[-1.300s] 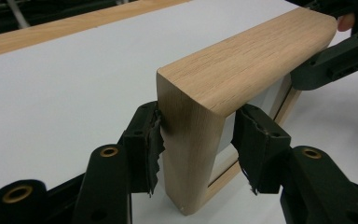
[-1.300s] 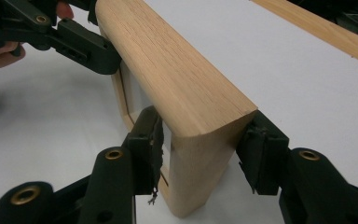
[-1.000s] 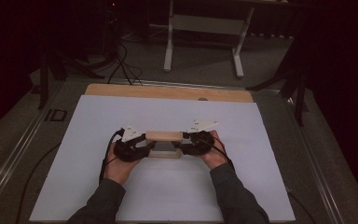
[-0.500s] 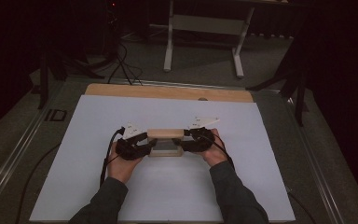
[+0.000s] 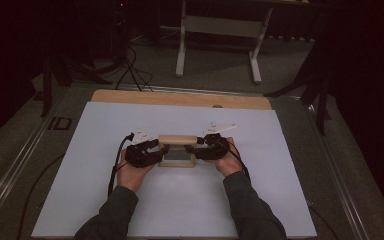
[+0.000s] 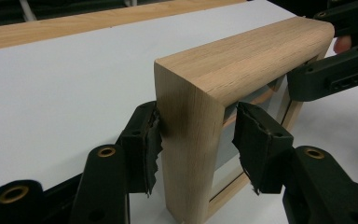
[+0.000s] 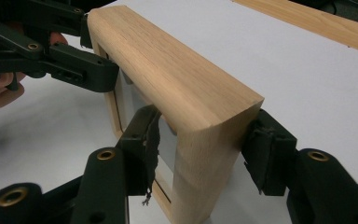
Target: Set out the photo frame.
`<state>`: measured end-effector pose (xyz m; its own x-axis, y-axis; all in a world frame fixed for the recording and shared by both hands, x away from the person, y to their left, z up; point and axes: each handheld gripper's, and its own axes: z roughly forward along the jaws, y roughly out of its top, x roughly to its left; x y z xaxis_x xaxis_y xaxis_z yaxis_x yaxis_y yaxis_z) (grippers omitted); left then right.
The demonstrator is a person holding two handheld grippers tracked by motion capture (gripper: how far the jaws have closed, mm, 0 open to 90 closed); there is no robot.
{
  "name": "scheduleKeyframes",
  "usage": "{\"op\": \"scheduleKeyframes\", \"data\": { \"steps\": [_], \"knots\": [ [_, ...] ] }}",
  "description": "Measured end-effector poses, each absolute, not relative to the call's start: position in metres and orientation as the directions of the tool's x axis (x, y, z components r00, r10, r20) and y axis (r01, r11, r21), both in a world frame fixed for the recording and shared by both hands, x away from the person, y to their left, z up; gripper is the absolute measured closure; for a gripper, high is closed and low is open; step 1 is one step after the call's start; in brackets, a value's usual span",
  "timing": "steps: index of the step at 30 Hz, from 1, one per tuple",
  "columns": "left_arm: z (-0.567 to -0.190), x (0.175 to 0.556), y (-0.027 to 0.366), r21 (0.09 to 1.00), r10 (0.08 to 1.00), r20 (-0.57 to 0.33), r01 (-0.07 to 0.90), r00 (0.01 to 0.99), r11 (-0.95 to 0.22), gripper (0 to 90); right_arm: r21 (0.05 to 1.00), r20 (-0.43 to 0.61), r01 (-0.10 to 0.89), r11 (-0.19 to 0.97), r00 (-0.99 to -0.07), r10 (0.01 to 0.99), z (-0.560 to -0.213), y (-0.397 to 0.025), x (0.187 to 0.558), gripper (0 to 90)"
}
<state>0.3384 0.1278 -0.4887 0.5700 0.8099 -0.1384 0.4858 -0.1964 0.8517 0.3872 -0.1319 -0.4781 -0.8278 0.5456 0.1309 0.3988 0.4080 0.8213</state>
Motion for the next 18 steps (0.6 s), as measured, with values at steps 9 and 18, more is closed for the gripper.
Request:
{"op": "scheduleKeyframes", "data": {
  "steps": [9,18],
  "knots": [
    [-0.494,0.346,0.129,0.845,0.807,-0.149,0.498,0.571,-0.195,51.1,0.790,0.146,0.439,0.428,-0.813,0.564,-0.489,-0.129,0.391,47.0],
    [-0.499,0.349,0.128,0.833,0.808,-0.150,0.513,0.569,-0.207,50.3,0.777,0.148,0.457,0.433,-0.801,0.580,-0.496,-0.129,0.392,46.6]
  ]
}}
